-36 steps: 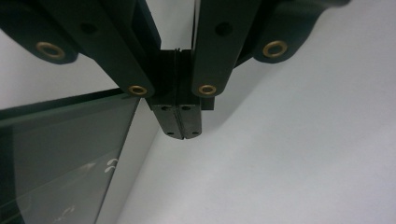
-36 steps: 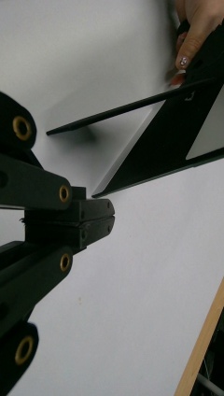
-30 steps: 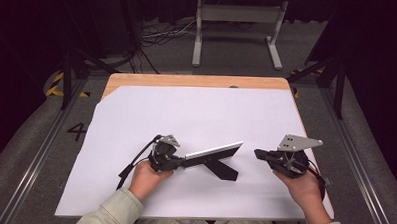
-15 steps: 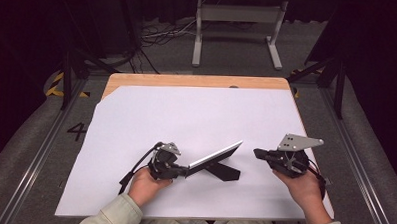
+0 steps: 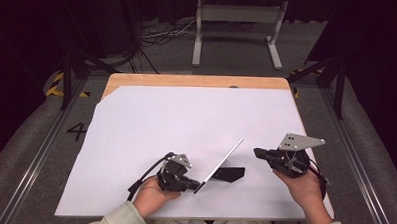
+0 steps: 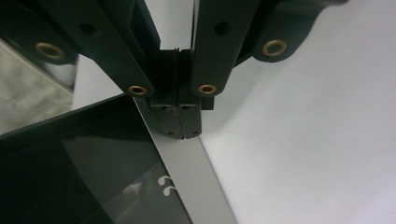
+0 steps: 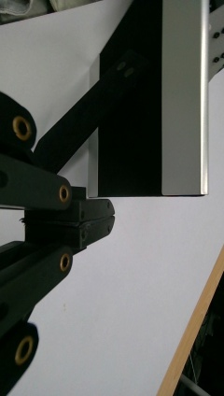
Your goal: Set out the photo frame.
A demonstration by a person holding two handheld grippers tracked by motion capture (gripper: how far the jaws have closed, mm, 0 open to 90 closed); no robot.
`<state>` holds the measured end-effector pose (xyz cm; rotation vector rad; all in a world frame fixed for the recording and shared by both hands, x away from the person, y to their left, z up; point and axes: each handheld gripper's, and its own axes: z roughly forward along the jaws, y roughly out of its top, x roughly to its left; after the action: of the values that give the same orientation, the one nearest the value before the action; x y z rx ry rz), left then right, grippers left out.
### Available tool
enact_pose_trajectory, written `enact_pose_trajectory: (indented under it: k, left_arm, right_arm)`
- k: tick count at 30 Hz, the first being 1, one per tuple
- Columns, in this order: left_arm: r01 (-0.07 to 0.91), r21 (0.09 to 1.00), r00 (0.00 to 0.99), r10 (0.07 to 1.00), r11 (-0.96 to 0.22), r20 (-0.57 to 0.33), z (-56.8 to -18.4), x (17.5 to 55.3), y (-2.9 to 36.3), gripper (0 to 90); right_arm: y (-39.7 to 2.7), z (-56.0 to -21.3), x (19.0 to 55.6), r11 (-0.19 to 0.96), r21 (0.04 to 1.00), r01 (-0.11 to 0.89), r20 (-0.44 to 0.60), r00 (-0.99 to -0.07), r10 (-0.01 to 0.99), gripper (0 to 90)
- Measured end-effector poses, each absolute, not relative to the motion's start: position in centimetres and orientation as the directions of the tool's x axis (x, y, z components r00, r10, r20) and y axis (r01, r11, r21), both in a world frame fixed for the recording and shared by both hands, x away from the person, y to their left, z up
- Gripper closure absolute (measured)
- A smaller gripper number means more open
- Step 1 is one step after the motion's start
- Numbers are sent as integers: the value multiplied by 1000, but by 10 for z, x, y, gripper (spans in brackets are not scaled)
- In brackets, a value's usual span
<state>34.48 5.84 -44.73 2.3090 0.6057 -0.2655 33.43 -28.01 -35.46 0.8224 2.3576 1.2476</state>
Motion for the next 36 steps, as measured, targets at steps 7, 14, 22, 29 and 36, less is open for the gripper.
enact_pose_trajectory:
  k: [7,14,22,29,36]
  left_arm:
    - [464,609,884,293,-643,-364,-447,340,48,900]
    - [449,591,889,265,-670,-374,-447,333,42,900]
    - [389,584,912,207,-712,-355,-447,325,31,900]
    - [354,576,919,161,-737,-360,-446,323,21,900]
    - [342,580,919,134,-740,-370,-447,320,10,899]
  right_arm:
    - [-283,-352,334,436,838,327,-32,-770,638,900]
    - [-284,-352,334,433,840,326,-31,-769,639,900]
    - [-285,-351,334,425,843,328,-26,-766,642,900]
    - [-285,-351,335,425,843,330,-25,-765,643,900]
    - [-286,-350,334,423,844,329,-26,-764,645,900]
